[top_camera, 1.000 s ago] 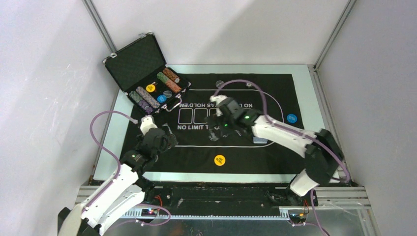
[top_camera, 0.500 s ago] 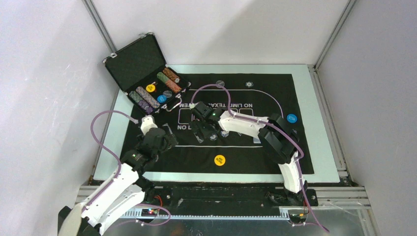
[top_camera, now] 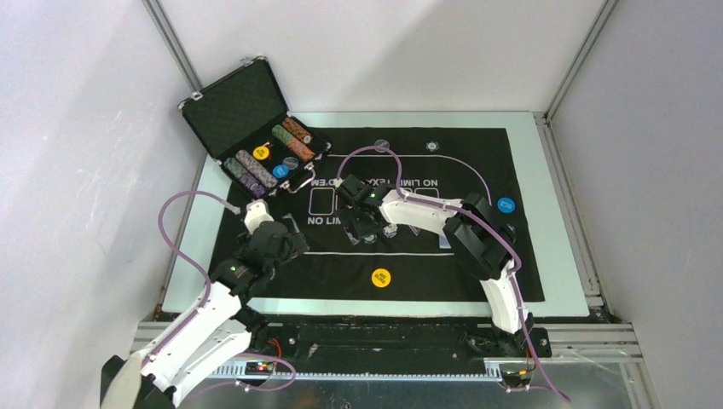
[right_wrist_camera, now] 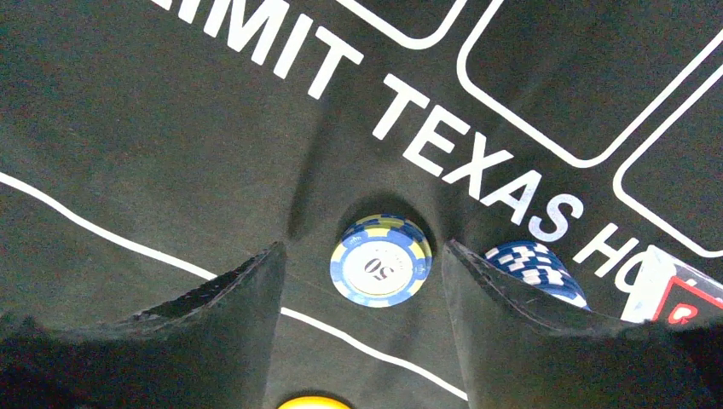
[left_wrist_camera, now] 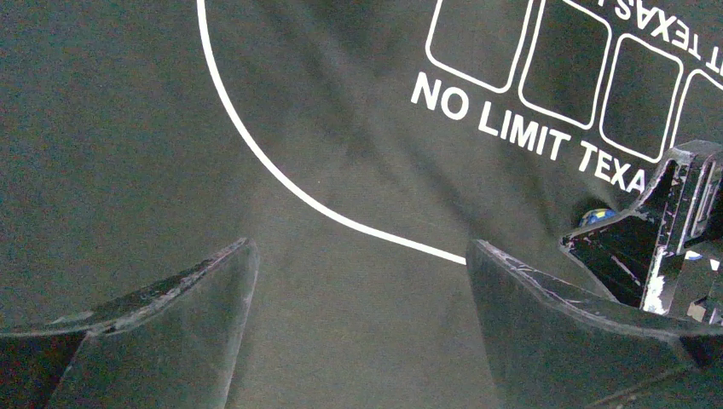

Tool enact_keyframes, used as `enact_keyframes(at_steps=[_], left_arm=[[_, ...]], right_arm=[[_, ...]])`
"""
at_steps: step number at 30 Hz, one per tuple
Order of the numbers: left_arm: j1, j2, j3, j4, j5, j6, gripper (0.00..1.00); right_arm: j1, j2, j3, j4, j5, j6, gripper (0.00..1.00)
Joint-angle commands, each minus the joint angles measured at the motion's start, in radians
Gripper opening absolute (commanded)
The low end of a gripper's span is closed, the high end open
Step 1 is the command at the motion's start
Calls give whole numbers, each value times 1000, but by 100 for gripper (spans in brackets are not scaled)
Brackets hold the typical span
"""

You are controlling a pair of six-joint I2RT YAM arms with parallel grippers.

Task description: Distribute texas hold em gaming equipment

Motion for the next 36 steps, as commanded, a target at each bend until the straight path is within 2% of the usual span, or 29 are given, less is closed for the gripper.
enact_keyframes(at_steps=[1, 11, 18, 36], left_arm=[[6, -1, -7, 24, -7, -8, 98], [6, -7, -6, 21, -11, -8, 98], [6, -7, -6, 22, -9, -8, 98], [6, -7, -5, 20, -13, -10, 98]], right_arm=[[-8, 16, 2, 18, 25, 15, 68], [-11, 3, -44, 17, 2, 53, 61], [-8, -16, -88, 31, 2, 76, 52], [29, -94, -121, 21, 62, 80, 13]])
